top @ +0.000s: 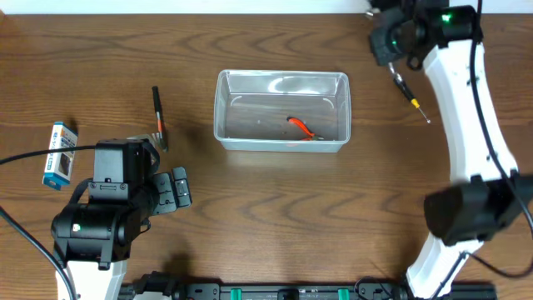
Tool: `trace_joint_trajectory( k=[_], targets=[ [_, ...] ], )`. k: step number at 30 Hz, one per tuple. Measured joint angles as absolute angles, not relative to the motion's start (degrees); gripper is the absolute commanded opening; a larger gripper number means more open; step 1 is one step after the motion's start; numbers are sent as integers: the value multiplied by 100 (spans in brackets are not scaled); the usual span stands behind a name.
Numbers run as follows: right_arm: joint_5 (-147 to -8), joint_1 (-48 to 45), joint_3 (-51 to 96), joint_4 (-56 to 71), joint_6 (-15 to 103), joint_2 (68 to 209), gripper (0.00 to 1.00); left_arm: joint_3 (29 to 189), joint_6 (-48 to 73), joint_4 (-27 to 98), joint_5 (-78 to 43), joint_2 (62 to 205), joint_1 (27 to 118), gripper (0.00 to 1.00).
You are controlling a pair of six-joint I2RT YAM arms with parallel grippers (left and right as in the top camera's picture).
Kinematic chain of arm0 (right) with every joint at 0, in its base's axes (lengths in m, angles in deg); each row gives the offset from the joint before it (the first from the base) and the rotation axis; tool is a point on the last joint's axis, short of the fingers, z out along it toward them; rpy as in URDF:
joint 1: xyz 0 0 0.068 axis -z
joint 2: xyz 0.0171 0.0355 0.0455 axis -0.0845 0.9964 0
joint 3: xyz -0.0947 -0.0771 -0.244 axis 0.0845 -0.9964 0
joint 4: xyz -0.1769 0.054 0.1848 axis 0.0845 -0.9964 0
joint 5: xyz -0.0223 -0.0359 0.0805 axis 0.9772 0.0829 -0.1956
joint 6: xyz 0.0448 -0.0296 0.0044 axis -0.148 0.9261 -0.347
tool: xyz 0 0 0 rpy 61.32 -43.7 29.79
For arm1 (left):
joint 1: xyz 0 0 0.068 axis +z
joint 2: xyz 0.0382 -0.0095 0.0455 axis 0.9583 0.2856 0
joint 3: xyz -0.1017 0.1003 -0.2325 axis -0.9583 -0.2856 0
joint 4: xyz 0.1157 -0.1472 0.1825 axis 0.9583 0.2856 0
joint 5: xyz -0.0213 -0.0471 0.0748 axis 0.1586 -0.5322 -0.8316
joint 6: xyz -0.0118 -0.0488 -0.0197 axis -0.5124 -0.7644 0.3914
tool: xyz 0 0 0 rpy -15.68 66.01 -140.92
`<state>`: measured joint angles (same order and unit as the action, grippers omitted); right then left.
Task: Pack container
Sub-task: 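Carry the wrench into the container and release it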
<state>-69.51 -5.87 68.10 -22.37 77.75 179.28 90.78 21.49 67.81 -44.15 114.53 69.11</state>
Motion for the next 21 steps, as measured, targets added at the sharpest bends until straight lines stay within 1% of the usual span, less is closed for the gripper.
trace_joint_trajectory(
  k=[6, 10, 17, 21],
  targets=[
    [-7353, -1573, 6823, -2458, 9075, 18170, 1, 9078, 2149, 6781, -4412, 11453, 6911, 98],
    [-7580, -1958, 6795, -2294, 9829, 18623, 1, 9078, 2149, 6781, -4412, 11453, 6911, 98],
    [-7847, -2154, 6786, -2191, 10542, 19510, 1, 9078, 2149, 6781, -4415, 11453, 6911, 98],
    [-7884, -2152, 6782, -2246, 10653, 20129, 6, 9078, 2149, 6781, -4415, 11453, 6911, 98]
  ],
)
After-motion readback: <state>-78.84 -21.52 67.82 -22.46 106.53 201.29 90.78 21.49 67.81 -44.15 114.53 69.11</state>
